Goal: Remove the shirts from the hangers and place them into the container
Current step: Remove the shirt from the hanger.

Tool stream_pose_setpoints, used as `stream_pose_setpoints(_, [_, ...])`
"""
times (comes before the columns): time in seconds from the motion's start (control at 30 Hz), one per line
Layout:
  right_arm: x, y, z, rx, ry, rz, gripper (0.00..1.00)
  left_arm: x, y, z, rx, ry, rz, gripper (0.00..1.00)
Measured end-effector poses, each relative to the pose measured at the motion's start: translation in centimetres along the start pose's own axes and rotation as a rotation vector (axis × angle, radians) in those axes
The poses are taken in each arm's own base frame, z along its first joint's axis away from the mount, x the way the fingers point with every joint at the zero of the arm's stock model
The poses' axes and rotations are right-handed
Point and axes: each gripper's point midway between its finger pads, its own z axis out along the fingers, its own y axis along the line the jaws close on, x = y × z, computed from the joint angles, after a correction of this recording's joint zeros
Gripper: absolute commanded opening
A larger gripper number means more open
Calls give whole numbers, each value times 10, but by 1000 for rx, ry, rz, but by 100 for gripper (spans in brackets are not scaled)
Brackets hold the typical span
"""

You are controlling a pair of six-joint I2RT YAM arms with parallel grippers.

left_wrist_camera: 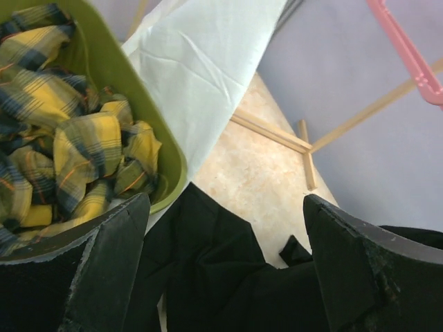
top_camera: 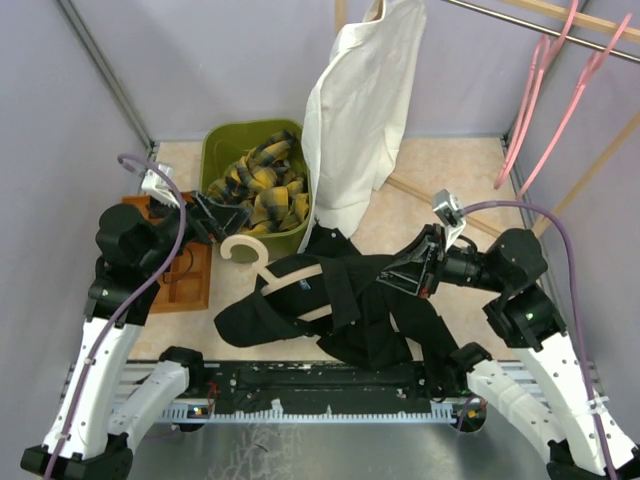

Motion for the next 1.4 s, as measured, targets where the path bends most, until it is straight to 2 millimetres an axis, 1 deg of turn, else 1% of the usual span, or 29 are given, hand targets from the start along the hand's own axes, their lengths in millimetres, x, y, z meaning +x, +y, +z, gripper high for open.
stream_pose_setpoints(0.1, [1, -6, 1, 23, -10, 18, 0, 0, -12, -4, 62, -8, 13, 89])
stream_pose_setpoints(0.23, [13, -21, 4, 64, -10, 65, 0, 12, -17, -8, 111, 21, 6, 83])
stream_pose_setpoints(0.3, [17, -27, 5, 83, -8, 85, 0, 19, -17, -9, 123, 38, -2, 84])
stream_pose_setpoints(0.4, [16, -33, 5, 112, -18, 96, 0, 29, -13, -10, 117, 58, -27, 93])
stream_pose_setpoints(0.47, [16, -37, 5, 136, -23, 102, 0, 31, -9, -12, 94, 51, -42, 97])
stream_pose_setpoints(0.53, [18, -42, 5, 161, -21, 114, 0, 29, -4, -16, 50, 28, -50, 99])
stream_pose_setpoints(0.63, [22, -47, 3, 195, -6, 130, 0, 24, 11, -22, -52, -13, -66, 99])
stream_pose_setpoints(0.7, [24, -52, 1, 224, -6, 136, 0, 17, 21, -26, -128, -42, -81, 99])
stream_pose_setpoints(0.83, [20, -63, -6, 314, -45, 124, 0, 3, 36, -36, -260, -96, -103, 99])
stream_pose_setpoints(0.9, [17, -66, -11, 353, -72, 115, 0, 1, 42, -40, -297, -112, -111, 99])
stream_pose_setpoints(0.97, [13, -67, -15, 378, -96, 104, 0, 2, 42, -41, -302, -114, -113, 99])
stream_pose_setpoints(1.1, [7, -69, -18, 404, -126, 91, 0, 9, 30, -33, -209, -83, -104, 99])
stream_pose_setpoints(1.23, [7, -73, -17, 415, -127, 96, 0, 26, 8, -14, -38, 28, -112, 85])
stream_pose_setpoints(1.33, [8, -75, -16, 418, -123, 100, 0, 40, -9, -1, 97, 129, -136, 80])
stream_pose_setpoints(1.4, [9, -76, -16, 422, -122, 102, 0, 47, -19, 3, 169, 175, -158, 76])
